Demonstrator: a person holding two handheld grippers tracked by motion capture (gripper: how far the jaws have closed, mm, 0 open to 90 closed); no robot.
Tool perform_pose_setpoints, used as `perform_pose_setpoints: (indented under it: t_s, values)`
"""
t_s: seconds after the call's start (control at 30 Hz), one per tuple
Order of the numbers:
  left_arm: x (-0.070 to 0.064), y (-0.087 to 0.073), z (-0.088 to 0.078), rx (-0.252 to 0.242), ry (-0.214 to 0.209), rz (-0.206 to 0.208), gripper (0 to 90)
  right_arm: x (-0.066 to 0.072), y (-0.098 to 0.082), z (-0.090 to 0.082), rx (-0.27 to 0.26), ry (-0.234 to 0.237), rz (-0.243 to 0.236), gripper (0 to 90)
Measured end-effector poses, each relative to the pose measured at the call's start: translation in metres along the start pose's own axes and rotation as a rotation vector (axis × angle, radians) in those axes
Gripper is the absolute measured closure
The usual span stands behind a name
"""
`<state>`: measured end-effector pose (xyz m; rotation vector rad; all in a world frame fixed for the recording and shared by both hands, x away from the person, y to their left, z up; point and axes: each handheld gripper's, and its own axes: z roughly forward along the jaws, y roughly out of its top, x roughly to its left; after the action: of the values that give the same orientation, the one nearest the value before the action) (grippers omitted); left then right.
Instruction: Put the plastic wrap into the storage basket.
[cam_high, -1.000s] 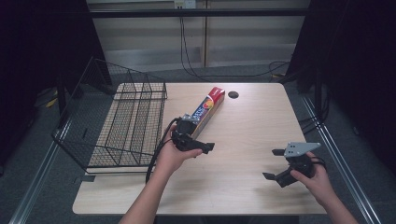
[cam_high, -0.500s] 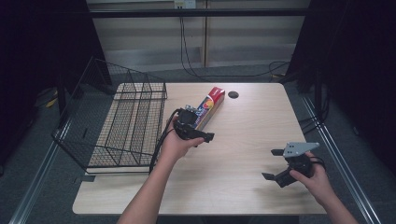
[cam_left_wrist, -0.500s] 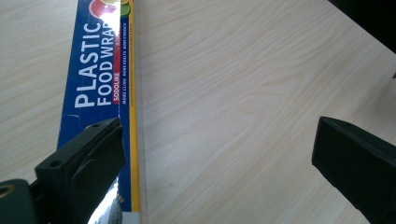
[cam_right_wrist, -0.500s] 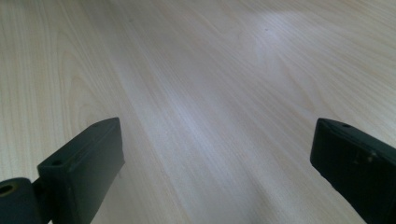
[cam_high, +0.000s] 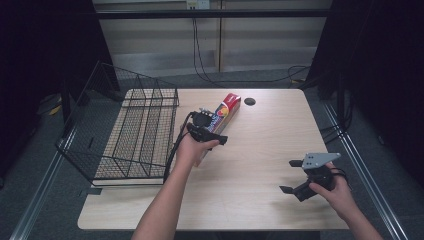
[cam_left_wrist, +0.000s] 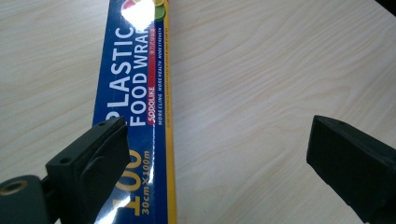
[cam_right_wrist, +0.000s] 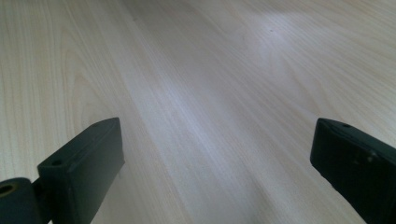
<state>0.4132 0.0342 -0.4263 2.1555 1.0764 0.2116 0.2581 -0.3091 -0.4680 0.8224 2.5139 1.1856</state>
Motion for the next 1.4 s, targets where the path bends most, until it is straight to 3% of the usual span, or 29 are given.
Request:
perform_pose_setpoints:
  t_s: [0.23, 0.33, 0.5, 0.6, 0.8, 0.83, 0.97, 1.2, 1.33, 1.4]
  values:
    - [0.005, 0.004, 0.011, 0.01, 0.013, -0.017, 8.3, 0.0, 0.0, 0.0, -0.003, 0.003, 0.001, 2.5]
    - [0.008, 0.002, 0.018, 0.023, 0.045, -0.032, 9.1, 0.0, 0.0, -0.001, -0.007, 0.004, -0.003, 2.5]
    - [0.016, 0.001, 0.022, 0.053, 0.061, -0.035, 9.1, -0.001, 0.0, -0.001, -0.009, 0.01, -0.005, 2.5]
    - [0.018, 0.001, 0.025, 0.037, 0.068, -0.052, 11.1, 0.0, 0.0, 0.0, -0.008, 0.01, -0.007, 2.5]
    - [0.022, 0.002, 0.026, 0.034, 0.085, -0.046, 13.9, 0.0, 0.0, -0.001, -0.01, 0.007, -0.006, 2.5]
    - [0.025, 0.003, 0.027, 0.057, 0.09, -0.049, 13.9, 0.0, 0.0, -0.001, -0.011, 0.007, -0.006, 2.5]
    - [0.027, 0.004, 0.029, 0.068, 0.092, -0.049, 13.5, 0.001, 0.0, -0.001, -0.012, 0.01, -0.005, 2.5]
    - [0.027, 0.005, 0.036, 0.11, 0.112, -0.029, 22.1, 0.0, 0.0, -0.001, -0.013, 0.011, -0.009, 2.5]
    - [0.027, 0.004, 0.035, 0.125, 0.162, -0.011, 38.3, -0.001, 0.0, -0.002, -0.021, 0.012, -0.011, 2.5]
    - [0.028, 0.005, 0.033, 0.124, 0.155, -0.028, 39.0, -0.001, -0.001, -0.002, -0.019, 0.012, -0.005, 2.4]
